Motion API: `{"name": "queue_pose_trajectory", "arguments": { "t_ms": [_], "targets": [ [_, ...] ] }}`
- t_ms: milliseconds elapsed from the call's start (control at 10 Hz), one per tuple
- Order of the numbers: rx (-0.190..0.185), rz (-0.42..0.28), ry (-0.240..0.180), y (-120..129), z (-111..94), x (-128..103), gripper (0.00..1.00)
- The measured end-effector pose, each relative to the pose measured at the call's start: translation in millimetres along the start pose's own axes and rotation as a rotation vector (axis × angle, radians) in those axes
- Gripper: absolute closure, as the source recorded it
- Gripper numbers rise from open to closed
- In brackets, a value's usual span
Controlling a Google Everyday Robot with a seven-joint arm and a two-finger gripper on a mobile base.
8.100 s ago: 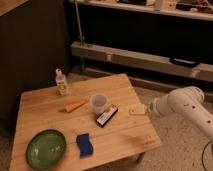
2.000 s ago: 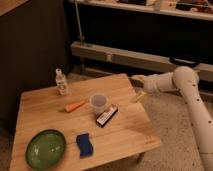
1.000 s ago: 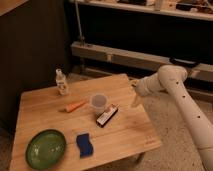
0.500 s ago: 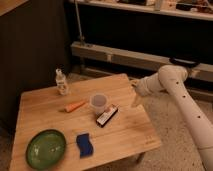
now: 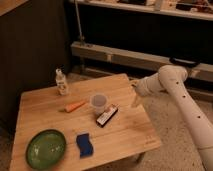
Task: Place the eraser on the white sponge
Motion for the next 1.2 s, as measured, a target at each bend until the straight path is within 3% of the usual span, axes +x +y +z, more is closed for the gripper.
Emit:
{"name": "queue_pose_trajectory", "arguments": {
  "t_ms": [200,400,600,800,900,1000,1200],
  "targets": [
    [-0.002,0.000,0.004,-2,0,0,0.20],
    [-0.050,0.024,0.030,-19,-4,2,0.20],
    [-0.170,0.152,0.073,-40,-9,6,0.20],
    [-0.348,0.292,0.083,-56,-15,15,0.20],
    [-0.383,0.307,0.079,-57,-15,19,0.20],
    [-0.393,0.297,0.074,-55,-13,22,0.20],
    [-0.280,0.201,0.032,-38,-10,18,0.20]
  ]
}}
